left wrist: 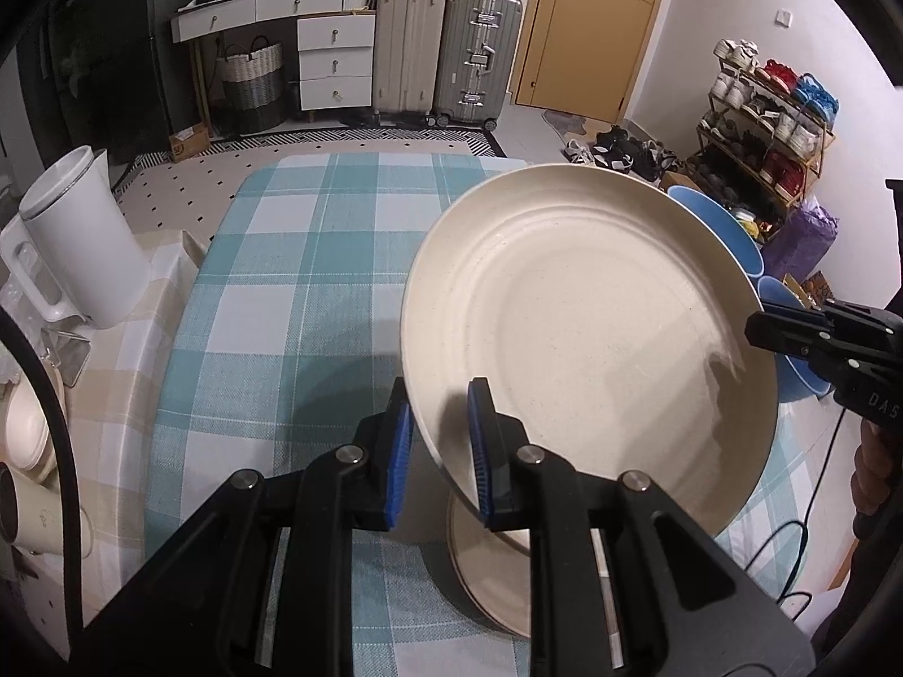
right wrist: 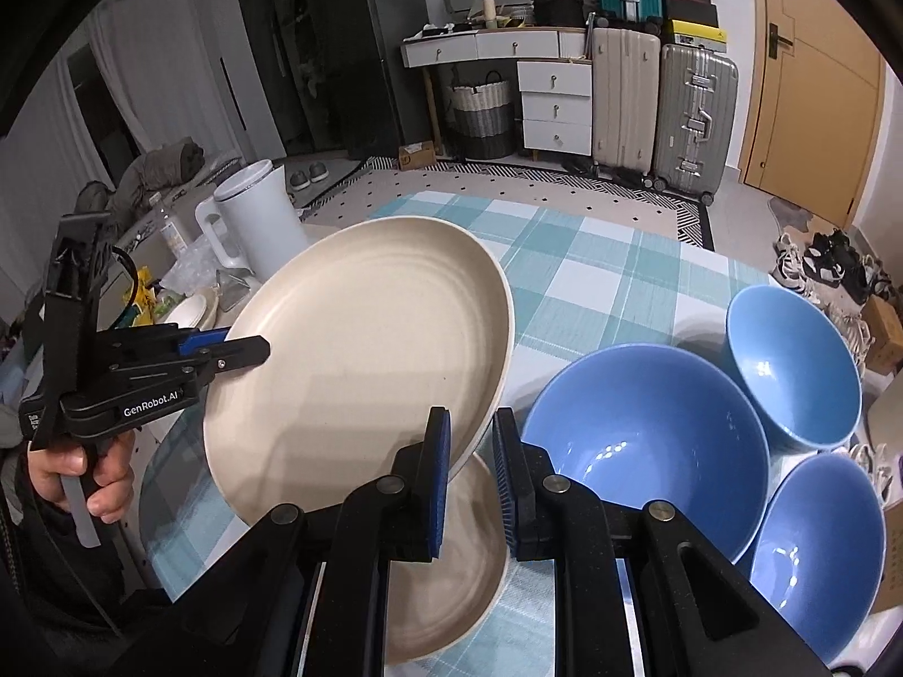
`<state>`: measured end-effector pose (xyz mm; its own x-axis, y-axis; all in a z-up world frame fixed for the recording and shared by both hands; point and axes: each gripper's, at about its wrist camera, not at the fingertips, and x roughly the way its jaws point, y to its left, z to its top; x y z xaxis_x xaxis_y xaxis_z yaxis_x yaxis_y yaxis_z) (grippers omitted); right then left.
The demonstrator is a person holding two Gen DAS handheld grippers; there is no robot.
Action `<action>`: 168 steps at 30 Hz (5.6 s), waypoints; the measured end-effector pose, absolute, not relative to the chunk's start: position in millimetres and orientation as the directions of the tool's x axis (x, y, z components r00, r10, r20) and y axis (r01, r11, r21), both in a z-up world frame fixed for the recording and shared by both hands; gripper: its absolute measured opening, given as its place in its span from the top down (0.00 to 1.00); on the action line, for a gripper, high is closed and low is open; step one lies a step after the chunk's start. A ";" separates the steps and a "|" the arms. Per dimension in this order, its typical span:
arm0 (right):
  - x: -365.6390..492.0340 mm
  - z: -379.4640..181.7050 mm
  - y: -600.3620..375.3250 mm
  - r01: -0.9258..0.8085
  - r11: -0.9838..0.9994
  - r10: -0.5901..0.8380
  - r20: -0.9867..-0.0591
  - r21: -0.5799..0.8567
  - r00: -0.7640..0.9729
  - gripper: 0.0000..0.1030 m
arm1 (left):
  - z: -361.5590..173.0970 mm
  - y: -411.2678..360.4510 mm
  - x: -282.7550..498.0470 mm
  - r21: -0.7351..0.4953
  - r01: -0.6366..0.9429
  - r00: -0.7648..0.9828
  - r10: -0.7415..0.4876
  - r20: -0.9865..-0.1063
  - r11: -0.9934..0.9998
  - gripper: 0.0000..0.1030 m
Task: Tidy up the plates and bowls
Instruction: 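Lift the cream plate with both tools and carry it over the plate stack, then lower the plate onto the stack and open both tools, then move both tools toward the light-blue bowls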
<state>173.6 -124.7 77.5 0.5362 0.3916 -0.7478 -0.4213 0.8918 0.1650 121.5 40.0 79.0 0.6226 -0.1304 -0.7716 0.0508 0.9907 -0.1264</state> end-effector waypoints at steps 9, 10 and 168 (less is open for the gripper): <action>153.1 62.2 -137.2 -0.384 0.898 0.407 -0.731 0.213 0.548 0.84 | 66.4 31.0 110.9 -0.124 0.079 0.611 -0.146 -0.778 0.989 0.85; 150.6 60.7 -138.2 -0.382 0.898 0.408 -0.732 0.216 0.546 0.84 | 65.4 30.7 110.1 -0.125 0.079 0.610 -0.147 -0.778 0.989 0.85; 85.6 74.0 -254.1 -0.008 0.992 0.086 -0.635 0.125 0.767 0.01 | 91.6 -81.2 144.5 -0.093 0.229 0.664 -0.226 -0.713 0.969 0.01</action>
